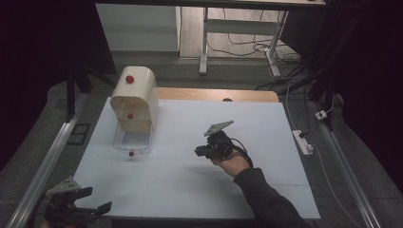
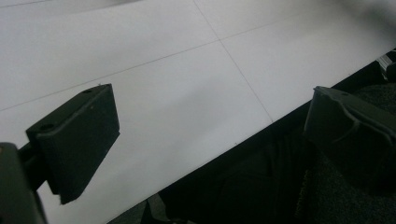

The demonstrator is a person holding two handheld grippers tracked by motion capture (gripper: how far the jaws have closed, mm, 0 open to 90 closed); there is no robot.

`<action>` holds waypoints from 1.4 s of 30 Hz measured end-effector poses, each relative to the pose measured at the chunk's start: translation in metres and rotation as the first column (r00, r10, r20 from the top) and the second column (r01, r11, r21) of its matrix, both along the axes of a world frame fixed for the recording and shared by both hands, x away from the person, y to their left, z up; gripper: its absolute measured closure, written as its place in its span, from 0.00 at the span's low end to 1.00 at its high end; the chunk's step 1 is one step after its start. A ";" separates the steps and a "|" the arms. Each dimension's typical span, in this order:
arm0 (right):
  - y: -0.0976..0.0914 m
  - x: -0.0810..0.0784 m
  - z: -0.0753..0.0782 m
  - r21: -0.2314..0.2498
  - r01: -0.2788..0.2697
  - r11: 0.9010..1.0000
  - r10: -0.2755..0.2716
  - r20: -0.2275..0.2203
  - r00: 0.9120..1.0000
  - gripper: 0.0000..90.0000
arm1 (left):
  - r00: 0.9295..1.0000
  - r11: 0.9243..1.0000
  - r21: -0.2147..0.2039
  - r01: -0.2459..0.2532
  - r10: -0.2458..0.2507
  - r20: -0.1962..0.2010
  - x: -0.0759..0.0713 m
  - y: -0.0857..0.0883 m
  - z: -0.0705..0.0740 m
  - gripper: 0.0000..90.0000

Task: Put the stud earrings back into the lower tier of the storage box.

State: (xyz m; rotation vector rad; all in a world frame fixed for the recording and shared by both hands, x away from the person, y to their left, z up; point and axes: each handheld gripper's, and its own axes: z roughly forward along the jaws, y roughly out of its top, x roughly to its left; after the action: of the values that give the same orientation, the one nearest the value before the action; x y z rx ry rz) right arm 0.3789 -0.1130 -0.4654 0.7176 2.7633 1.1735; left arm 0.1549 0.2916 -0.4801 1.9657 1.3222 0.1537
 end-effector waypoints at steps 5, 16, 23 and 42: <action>0.010 0.001 0.001 0.005 -0.011 1.000 0.011 0.001 1.000 0.92 | 1.000 1.000 0.001 0.001 -0.001 -0.001 0.000 0.000 0.000 0.03; 0.042 0.003 0.003 0.024 -0.048 0.999 0.048 0.015 0.999 0.92 | 1.000 1.000 -0.003 0.001 -0.001 0.000 0.000 0.000 0.000 0.03; 0.064 0.005 0.005 0.038 -0.068 0.997 0.067 0.021 0.998 0.92 | 1.000 1.000 -0.003 0.002 -0.002 -0.001 0.000 0.000 0.000 0.03; 0.121 0.016 -0.002 0.062 -0.096 0.993 0.094 0.031 0.995 0.92 | 1.000 1.000 -0.007 0.008 -0.008 -0.003 0.000 0.001 0.000 0.03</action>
State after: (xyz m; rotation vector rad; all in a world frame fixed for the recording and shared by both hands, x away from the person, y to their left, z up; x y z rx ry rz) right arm 0.3946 0.0079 -0.4674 0.5754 2.7767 1.2833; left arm 0.1553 0.2924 -0.4803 1.9664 1.3149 0.1418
